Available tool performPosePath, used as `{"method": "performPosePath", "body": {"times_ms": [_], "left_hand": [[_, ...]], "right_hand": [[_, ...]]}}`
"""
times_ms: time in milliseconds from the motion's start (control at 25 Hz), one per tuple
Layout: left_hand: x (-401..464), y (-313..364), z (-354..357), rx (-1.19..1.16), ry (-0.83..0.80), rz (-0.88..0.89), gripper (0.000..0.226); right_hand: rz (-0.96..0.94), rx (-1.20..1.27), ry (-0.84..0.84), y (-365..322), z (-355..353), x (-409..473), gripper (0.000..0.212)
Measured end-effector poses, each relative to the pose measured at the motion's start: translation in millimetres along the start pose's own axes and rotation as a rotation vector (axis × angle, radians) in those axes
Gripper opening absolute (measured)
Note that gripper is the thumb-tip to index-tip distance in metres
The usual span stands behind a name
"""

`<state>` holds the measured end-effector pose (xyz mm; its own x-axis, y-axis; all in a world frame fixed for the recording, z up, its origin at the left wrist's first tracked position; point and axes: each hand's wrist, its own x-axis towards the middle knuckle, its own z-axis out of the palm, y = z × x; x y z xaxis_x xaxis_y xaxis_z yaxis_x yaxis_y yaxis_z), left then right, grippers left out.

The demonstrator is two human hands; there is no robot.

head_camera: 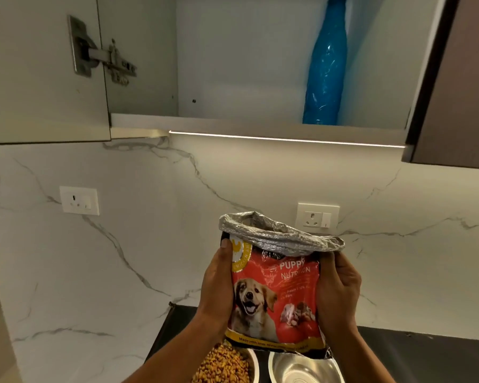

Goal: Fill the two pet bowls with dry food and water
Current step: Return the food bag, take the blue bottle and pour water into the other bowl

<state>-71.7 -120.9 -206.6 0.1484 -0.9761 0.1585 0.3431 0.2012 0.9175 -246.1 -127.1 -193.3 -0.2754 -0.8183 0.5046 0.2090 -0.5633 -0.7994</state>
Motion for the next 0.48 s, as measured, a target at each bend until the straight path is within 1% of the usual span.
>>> {"method": "performPosePath", "body": {"times_ms": [80, 120, 160, 280, 360, 480], "left_hand": [[-5, 5, 3, -0.032, 0.033, 0.033, 0.055], [-8, 8, 4, -0.038, 0.048, 0.056, 0.053], [-9, 12, 5, -0.036, 0.062, 0.085, 0.049], [-11, 31, 5, -0.027, 0.11, 0.2, 0.033], [-12, 51, 4, -0.024, 0.126, 0.274, 0.026], [-12, 90, 3, -0.025, 0.174, 0.398, 0.02]], "right_hand": [[-0.016, 0.013, -0.01, -4, 2, -1, 0.044], [-0.019, 0.015, -0.005, -7, 3, -2, 0.047], [-0.023, 0.015, 0.009, -11, 6, -2, 0.045], [-0.006, 0.007, 0.056, -21, 13, -1, 0.027], [-0.012, 0.008, 0.08, -32, 19, 1, 0.03], [-0.087, -0.079, 0.123, -63, 31, 8, 0.04]]}}
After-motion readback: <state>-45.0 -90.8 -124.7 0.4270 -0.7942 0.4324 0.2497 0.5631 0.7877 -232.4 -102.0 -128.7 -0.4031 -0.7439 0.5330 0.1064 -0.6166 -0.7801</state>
